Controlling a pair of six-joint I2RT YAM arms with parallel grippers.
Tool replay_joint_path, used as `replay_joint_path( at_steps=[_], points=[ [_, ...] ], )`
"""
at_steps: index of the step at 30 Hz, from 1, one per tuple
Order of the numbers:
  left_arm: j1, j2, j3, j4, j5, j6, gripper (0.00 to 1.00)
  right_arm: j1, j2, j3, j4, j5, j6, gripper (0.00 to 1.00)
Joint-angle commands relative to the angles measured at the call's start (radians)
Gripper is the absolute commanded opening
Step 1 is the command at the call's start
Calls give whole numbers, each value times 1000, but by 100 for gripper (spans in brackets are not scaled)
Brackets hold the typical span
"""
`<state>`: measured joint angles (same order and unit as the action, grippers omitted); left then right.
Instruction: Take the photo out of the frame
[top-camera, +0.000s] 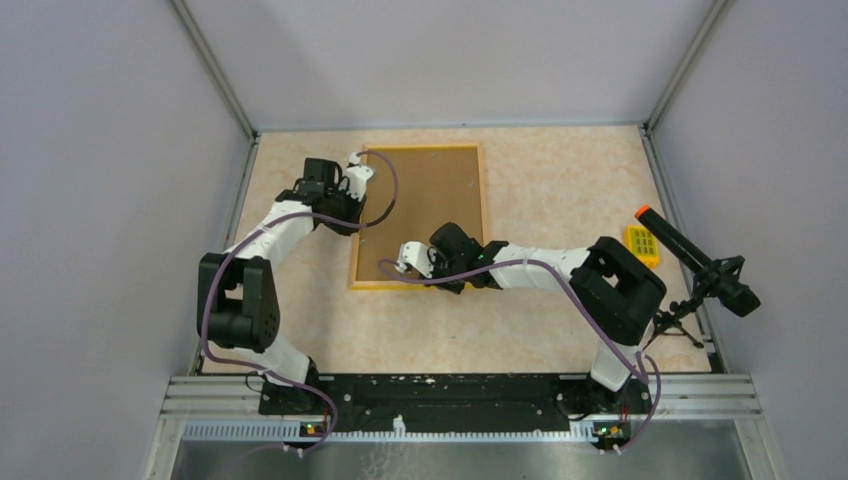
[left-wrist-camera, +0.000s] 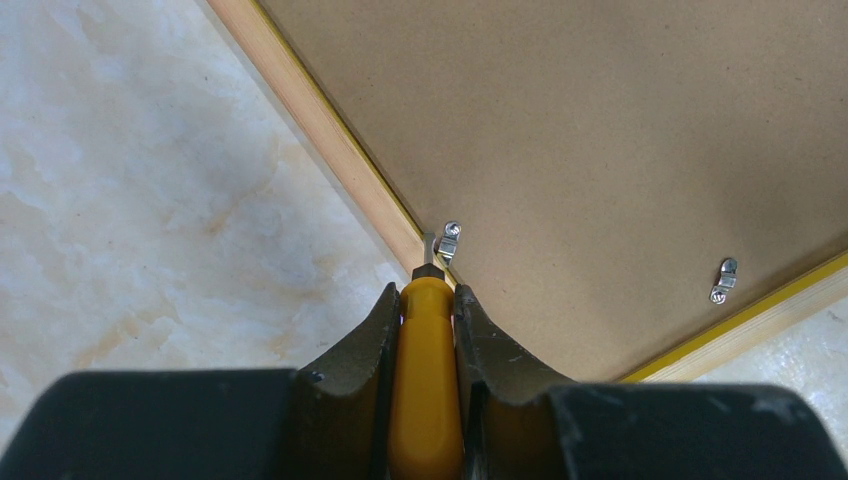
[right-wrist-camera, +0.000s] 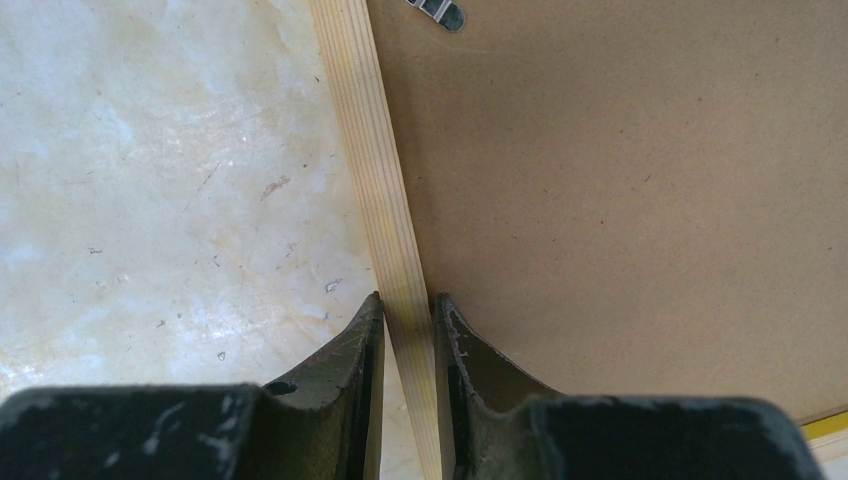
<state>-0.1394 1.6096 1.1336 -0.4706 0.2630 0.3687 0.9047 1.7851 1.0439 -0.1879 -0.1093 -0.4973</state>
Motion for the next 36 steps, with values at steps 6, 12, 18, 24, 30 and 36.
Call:
replay_joint_path(
  at_steps=[6,12,18,24,30,36],
  points=[
    [-10,-33,-22,-14,-12,64,0,-21,78,-14,-70,54,16,0],
    [-28,-79,-47,-58,-12,104,0,-23,86,-10,-67,48,25,0],
    [-63,-98,-73,-81,3,99,0,-24,87,-6,-65,49,24,0],
    [-78,-89,-83,-71,37,55,0,-24,84,-8,-63,49,24,0],
    [-80,-71,-84,-33,42,-16,0,-25,86,-8,-64,49,24,0],
    [-81,-56,-78,11,72,-83,0,-24,84,-8,-68,45,24,0]
  ],
)
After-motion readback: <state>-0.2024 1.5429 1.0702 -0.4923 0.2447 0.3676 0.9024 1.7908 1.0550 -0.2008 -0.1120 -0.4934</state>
